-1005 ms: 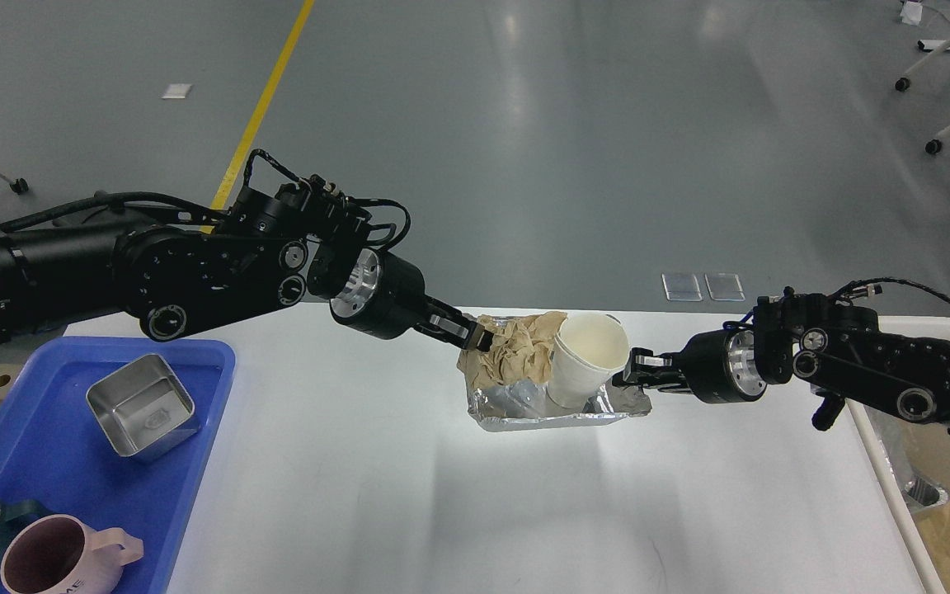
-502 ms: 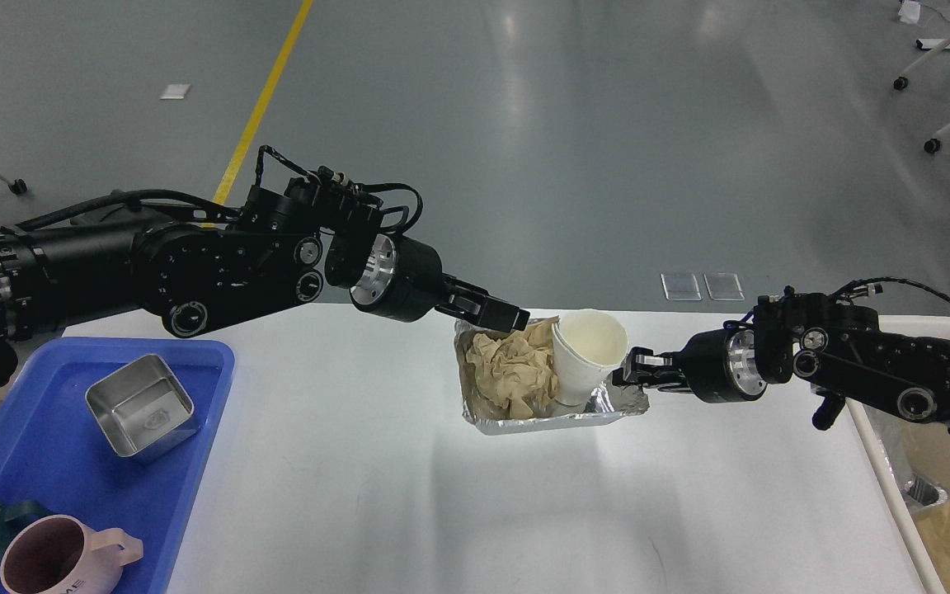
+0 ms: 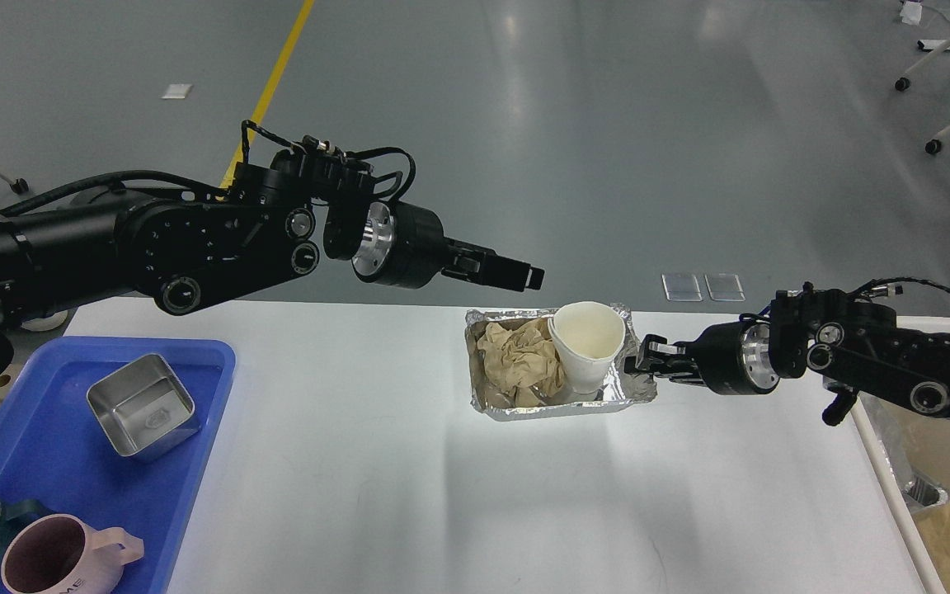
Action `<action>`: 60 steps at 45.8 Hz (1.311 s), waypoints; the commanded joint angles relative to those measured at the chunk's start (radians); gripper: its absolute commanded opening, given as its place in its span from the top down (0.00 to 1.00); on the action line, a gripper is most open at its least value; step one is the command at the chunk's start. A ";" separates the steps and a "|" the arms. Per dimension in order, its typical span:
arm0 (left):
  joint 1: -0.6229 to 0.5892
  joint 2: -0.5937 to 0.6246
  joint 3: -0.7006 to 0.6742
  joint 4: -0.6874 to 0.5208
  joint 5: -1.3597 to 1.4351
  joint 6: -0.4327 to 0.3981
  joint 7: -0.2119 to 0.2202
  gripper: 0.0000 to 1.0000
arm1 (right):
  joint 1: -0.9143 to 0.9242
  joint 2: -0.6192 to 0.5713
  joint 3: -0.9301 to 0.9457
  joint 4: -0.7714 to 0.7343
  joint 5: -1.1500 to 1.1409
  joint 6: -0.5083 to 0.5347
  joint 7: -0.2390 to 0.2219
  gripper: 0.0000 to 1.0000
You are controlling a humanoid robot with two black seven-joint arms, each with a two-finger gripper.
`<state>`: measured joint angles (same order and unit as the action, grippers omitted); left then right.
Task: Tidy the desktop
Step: 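Carry the foil tray with the right gripper into the white box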
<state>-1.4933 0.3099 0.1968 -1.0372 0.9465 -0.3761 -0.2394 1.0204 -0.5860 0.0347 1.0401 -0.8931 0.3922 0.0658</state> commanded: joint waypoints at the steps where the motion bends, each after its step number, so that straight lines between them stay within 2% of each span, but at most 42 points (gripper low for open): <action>1: 0.005 0.024 -0.030 0.049 -0.061 0.003 0.002 0.14 | -0.002 -0.041 0.005 -0.021 0.043 -0.009 -0.004 1.00; 14: 0.047 0.081 -0.137 0.105 -0.225 0.031 0.000 0.14 | -0.032 -0.159 0.025 -0.066 0.157 -0.067 -0.014 1.00; 22: 0.080 0.100 -0.188 0.106 -0.247 0.032 0.000 0.14 | -0.063 -0.245 0.025 -0.101 0.273 -0.134 -0.046 1.00; 29: 0.125 0.104 -0.235 0.108 -0.247 0.043 0.000 0.14 | -0.105 -0.331 0.030 -0.120 0.306 -0.159 -0.050 1.00; 44: 0.266 0.155 -0.384 0.124 -0.252 0.080 -0.001 0.14 | -0.275 -0.446 0.045 -0.117 0.487 -0.283 -0.057 1.00; 52: 0.347 0.175 -0.474 0.138 -0.256 0.089 0.000 0.14 | -0.382 -0.505 0.066 -0.114 0.615 -0.309 -0.055 1.00; 60: 0.412 0.179 -0.534 0.143 -0.258 0.108 0.000 0.14 | -0.482 -0.508 0.073 -0.124 0.657 -0.325 -0.047 1.00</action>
<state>-1.1210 0.4845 -0.3002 -0.8953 0.6893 -0.2843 -0.2409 0.6011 -1.0922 0.1026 0.9245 -0.2623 0.0772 0.0108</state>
